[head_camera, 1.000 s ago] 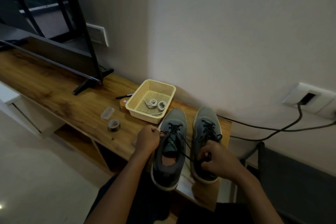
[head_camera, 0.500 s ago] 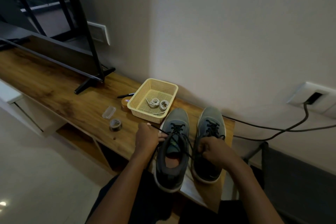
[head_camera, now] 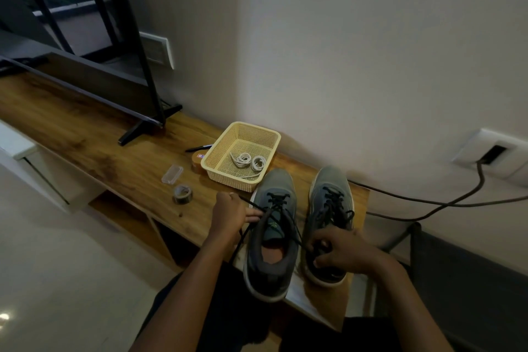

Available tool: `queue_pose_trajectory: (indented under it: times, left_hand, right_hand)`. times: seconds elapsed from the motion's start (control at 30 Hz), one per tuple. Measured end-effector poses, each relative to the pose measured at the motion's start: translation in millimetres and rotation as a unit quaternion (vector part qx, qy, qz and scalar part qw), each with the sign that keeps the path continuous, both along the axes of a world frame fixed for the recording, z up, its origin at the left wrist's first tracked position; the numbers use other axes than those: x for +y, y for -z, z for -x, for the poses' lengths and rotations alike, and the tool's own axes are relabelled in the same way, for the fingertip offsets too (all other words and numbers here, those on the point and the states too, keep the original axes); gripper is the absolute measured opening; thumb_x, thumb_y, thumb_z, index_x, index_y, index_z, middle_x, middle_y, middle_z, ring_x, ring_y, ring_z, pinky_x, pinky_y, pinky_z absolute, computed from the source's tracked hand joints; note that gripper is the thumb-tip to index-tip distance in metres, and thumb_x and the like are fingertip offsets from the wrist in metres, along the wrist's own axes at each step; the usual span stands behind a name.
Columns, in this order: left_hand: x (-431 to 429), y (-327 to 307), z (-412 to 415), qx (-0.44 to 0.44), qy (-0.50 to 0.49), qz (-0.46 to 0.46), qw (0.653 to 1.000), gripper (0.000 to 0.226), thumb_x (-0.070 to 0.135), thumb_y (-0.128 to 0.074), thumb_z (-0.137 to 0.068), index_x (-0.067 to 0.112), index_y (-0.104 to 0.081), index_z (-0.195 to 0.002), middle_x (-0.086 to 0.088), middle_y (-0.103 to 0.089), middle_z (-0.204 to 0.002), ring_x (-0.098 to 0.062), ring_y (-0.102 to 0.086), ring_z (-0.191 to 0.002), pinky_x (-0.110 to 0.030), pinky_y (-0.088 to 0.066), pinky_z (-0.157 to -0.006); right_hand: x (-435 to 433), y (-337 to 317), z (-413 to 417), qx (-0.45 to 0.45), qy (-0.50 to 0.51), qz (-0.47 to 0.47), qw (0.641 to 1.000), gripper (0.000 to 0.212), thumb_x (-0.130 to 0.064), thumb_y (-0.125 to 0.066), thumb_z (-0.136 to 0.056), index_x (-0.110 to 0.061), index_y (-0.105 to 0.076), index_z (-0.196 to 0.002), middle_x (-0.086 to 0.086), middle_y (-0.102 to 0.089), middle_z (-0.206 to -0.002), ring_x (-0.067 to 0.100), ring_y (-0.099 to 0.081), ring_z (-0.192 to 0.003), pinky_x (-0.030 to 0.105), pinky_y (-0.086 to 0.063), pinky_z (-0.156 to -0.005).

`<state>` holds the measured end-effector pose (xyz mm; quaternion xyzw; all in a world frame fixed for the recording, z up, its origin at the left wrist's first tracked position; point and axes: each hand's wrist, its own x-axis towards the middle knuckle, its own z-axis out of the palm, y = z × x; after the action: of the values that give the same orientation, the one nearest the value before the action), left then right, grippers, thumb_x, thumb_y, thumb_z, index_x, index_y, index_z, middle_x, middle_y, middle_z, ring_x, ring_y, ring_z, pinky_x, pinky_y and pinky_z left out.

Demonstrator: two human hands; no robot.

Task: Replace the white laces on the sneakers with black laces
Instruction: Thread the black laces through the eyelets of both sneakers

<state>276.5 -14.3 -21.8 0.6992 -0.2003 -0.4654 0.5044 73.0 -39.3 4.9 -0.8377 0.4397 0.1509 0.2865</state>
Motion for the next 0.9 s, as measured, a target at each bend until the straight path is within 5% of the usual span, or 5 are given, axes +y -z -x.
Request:
queue_pose_trajectory:
  times: [0.2, 0.4, 0.57, 0.73, 0.9]
  left_hand:
    - [-1, -4, 2, 0.038, -0.014, -0.014, 0.999, 0.036, 0.012, -0.018, -0.103, -0.014, -0.030, -0.126, -0.022, -0.062, -0.064, -0.032, -0.066, -0.065, -0.049, -0.055, -0.083]
    - [6, -12, 7, -0.025, -0.014, -0.022, 0.999, 0.036, 0.008, -0.022, -0.104, -0.016, -0.033, -0.129, -0.013, -0.052, -0.076, -0.020, -0.063, -0.065, -0.010, -0.038, -0.034]
    - [-2, -1, 5, 0.020, -0.013, -0.035, 0.999, 0.036, 0.011, -0.021, -0.104, -0.007, -0.028, -0.133, -0.031, -0.063, -0.090, -0.030, -0.068, -0.063, -0.034, -0.059, -0.065]
    - [-1, -1, 6, 0.023, -0.012, -0.031, 0.999, 0.015, 0.011, -0.020, -0.103, 0.005, -0.032, -0.110, -0.032, -0.064, -0.080, -0.030, -0.067, -0.062, -0.041, -0.057, -0.072]
    - [-3, 2, 3, 0.035, -0.032, -0.006, 0.999, 0.018, 0.010, -0.019, -0.103, 0.007, -0.033, -0.113, -0.023, -0.064, -0.059, -0.034, -0.067, -0.068, -0.048, -0.055, -0.085]
  right_hand:
    - [-1, 0, 8, 0.022, 0.001, -0.047, 0.999, 0.029, -0.028, -0.054, -0.094, -0.030, -0.056, -0.123, -0.004, -0.036, -0.113, 0.020, -0.038, -0.118, 0.034, -0.029, -0.103]
    - [2, -7, 9, 0.023, -0.016, -0.093, 0.995, 0.039, -0.006, -0.050, -0.090, -0.022, -0.055, -0.126, 0.001, -0.042, -0.119, 0.020, -0.041, -0.113, 0.032, -0.039, -0.093]
    - [5, -9, 4, -0.015, -0.007, -0.103, 0.995, 0.038, 0.006, -0.040, -0.090, -0.009, -0.067, -0.113, 0.004, -0.061, -0.122, 0.005, -0.047, -0.098, -0.002, -0.035, -0.065]
    - [4, -1, 6, -0.003, 0.007, -0.089, 0.996, 0.036, 0.000, -0.043, -0.086, -0.020, -0.072, -0.097, -0.006, -0.064, -0.103, 0.006, -0.049, -0.097, 0.028, -0.031, -0.096]
    - [8, -7, 17, -0.001, -0.012, -0.119, 0.993, 0.028, 0.001, -0.052, -0.085, -0.007, -0.071, -0.104, -0.008, -0.058, -0.087, -0.001, -0.048, -0.073, 0.012, -0.038, -0.073]
